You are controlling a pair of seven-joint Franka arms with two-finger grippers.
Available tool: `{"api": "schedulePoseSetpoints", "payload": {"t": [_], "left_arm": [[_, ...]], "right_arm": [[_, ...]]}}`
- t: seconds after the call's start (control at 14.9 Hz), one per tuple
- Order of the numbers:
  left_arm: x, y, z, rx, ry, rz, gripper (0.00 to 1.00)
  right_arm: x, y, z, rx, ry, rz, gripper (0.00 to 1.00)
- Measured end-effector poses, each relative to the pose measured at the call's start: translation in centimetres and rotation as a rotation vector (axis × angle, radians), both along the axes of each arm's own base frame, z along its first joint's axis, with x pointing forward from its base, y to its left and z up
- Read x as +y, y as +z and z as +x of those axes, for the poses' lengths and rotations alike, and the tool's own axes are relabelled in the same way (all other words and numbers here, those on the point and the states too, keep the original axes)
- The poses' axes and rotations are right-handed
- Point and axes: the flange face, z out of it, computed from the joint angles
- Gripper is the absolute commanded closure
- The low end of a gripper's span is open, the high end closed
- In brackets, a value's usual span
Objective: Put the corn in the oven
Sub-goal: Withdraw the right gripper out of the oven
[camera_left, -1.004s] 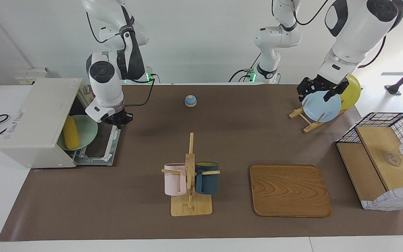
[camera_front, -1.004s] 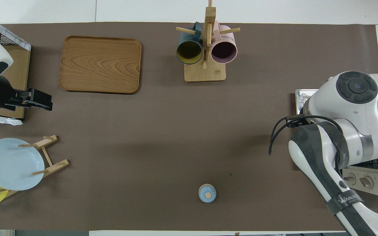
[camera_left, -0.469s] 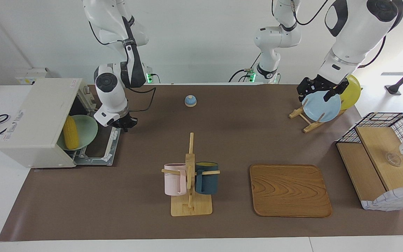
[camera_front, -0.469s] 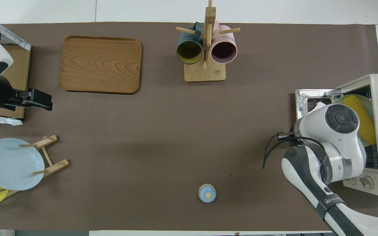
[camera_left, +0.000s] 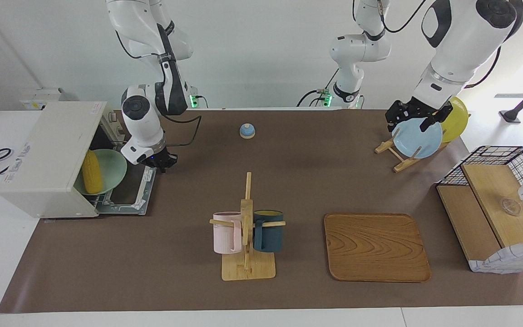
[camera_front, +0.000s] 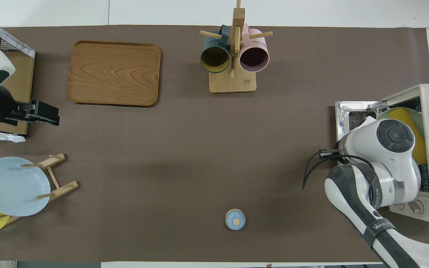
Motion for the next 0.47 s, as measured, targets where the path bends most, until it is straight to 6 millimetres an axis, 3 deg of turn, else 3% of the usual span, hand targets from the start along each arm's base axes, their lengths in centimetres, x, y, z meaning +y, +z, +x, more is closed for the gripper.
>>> {"api": "schedulePoseSetpoints", "payload": {"t": [0.47], "left_arm": [[0.0,0.0,0.0,0.0,0.0,0.0,0.0]], "right_arm": [[-0.68,-0.19,-0.1,0.001,0.018,-0.023,1.0]]}}
